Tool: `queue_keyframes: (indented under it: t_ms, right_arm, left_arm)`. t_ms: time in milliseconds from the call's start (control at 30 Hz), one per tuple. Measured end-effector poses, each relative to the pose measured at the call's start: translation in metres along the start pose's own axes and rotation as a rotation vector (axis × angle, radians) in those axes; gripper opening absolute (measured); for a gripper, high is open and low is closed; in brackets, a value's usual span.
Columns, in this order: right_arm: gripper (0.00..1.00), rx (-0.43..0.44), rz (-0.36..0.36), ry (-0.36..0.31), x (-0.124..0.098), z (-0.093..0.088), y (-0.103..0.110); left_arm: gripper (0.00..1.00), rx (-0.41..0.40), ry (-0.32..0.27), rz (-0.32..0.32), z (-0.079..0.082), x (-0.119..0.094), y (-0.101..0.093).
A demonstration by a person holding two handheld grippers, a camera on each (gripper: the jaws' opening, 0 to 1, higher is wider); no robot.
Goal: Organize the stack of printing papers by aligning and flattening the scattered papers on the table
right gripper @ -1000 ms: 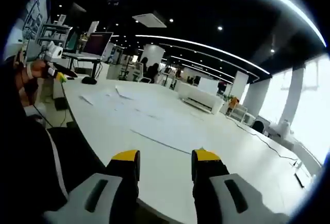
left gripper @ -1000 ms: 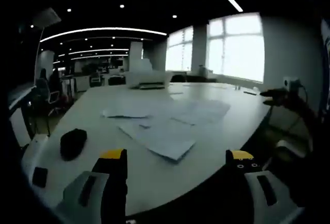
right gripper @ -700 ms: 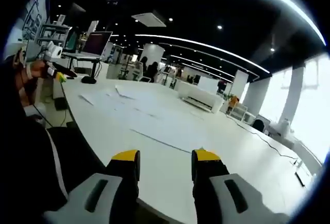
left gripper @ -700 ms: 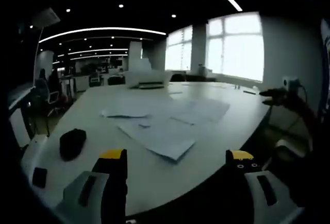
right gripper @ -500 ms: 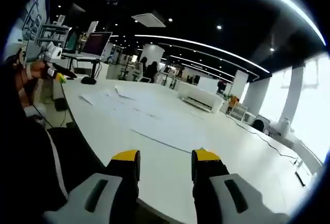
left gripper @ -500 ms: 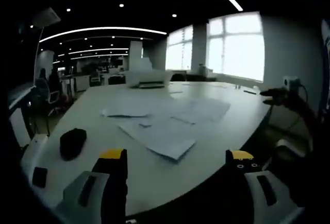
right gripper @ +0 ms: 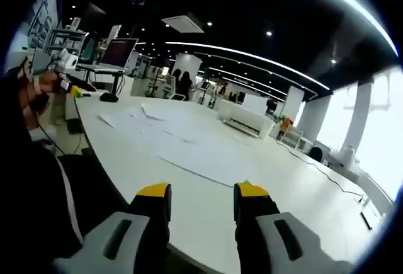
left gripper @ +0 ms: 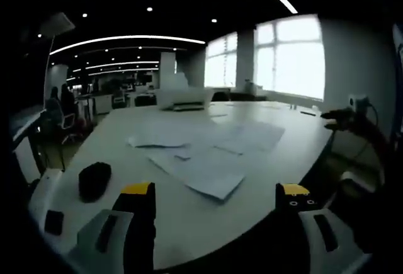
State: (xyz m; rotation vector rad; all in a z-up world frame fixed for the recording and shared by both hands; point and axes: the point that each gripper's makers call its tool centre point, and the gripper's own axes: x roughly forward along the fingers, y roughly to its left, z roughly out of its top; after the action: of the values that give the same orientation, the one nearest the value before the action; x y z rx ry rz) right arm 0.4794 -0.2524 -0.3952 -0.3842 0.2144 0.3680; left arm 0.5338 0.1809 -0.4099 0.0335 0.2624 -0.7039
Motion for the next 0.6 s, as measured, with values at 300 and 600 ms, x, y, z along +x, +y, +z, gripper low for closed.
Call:
queue_keyframes:
  t_ms: [300, 600]
  right_arm:
    - [0.35, -0.018, 0.012, 0.023, 0.0064, -0.0051, 0.0058]
    - [0.35, 0.004, 0.016, 0.026, 0.0113, -0.0059, 0.0055]
  left_arm:
    - [0.81, -0.008, 0.014, -0.019, -0.0063, 0.0061, -0.0063]
    - [0.8, -0.004, 0.021, -0.032, -0.0083, 0.0104, -0.0111]
